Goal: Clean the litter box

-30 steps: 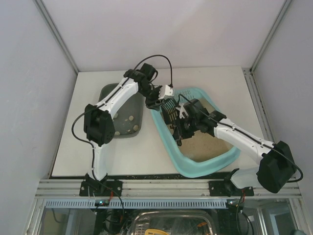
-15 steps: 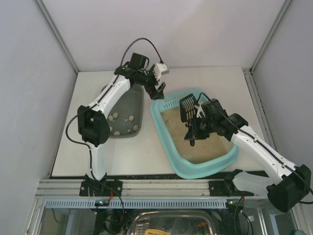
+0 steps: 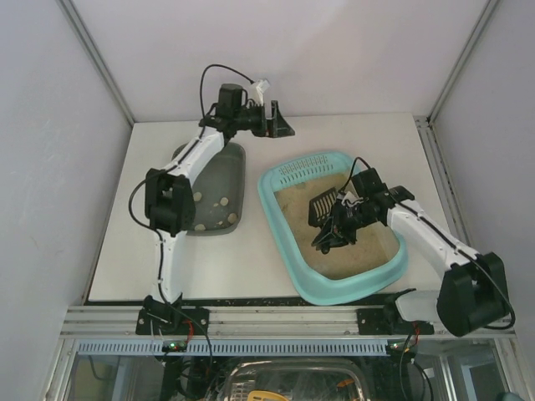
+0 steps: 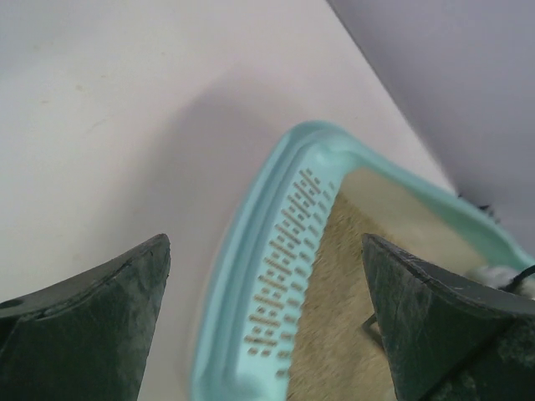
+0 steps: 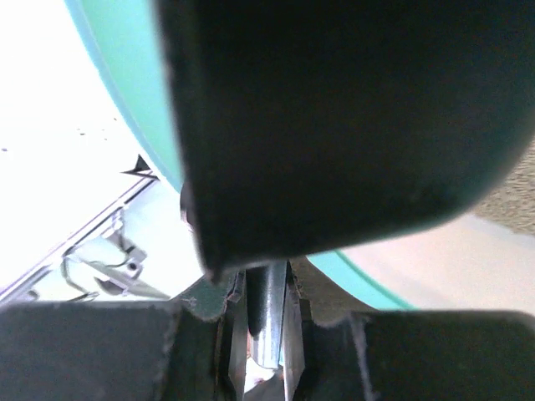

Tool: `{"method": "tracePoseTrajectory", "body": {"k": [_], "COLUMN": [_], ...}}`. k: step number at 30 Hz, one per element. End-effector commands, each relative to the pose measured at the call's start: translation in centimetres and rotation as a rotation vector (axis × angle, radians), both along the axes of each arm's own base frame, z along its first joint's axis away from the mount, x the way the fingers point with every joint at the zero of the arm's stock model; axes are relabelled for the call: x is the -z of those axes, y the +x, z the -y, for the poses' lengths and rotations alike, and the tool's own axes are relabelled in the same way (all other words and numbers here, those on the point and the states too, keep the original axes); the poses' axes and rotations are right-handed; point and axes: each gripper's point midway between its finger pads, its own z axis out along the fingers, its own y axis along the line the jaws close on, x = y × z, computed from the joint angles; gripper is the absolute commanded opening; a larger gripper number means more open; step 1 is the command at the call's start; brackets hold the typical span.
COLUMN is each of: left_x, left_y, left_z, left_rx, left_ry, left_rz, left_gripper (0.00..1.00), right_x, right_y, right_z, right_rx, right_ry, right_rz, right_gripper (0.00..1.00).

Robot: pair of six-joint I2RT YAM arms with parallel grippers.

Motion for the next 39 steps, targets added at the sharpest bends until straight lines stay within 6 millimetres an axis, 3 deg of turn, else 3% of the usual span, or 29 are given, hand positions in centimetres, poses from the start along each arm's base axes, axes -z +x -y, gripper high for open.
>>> {"method": "tracePoseTrajectory", "body": {"k": [1, 9, 17, 24, 28, 32, 39], "left_x": [0.6, 3.0, 2.8, 2.8, 2.8, 2.8, 2.6], "left_y": [1.4, 0.3, -0.1, -1.4, -2.2, -2.8, -3.1], "left_z": [2.7, 4.4, 4.5, 4.2, 3.9, 3.4, 2.4], "left_rx": [-0.128, -0.163, -0.140, -0.100, -0.080, -0.068, -0.077], "left_ry": [-0.169, -0.268, -0.287, -0.278, -0.276, -0.271, -0.347], "left_rz": [-0.167, -0.276, -0.251, -0.232, -0.241, -0.238, -0.301], "left_gripper": [1.00, 1.00, 1.00, 1.00, 1.00, 1.00, 1.00], "right_x": [-1.6, 0.6, 2.6, 4.7, 4.9, 5.7, 8.9], "right_y": [0.4, 4.7, 8.2, 9.1, 10.1, 10.6, 10.1], "right_z": [-1.7, -2.0, -3.4, -5.3, -6.5, -6.5, -6.5], "right_rx": [0.015, 0.123, 0.196, 0.165, 0.197, 0.261, 0.342], "right_ry": [0.150, 0.103, 0.115, 0.145, 0.215, 0.252, 0.258], "right_rz": [-0.142, -0.247, -0.235, -0.245, -0.201, -0.160, -0.191], "right_gripper": [0.00, 0.00, 0.00, 0.00, 0.00, 0.00, 0.00]}}
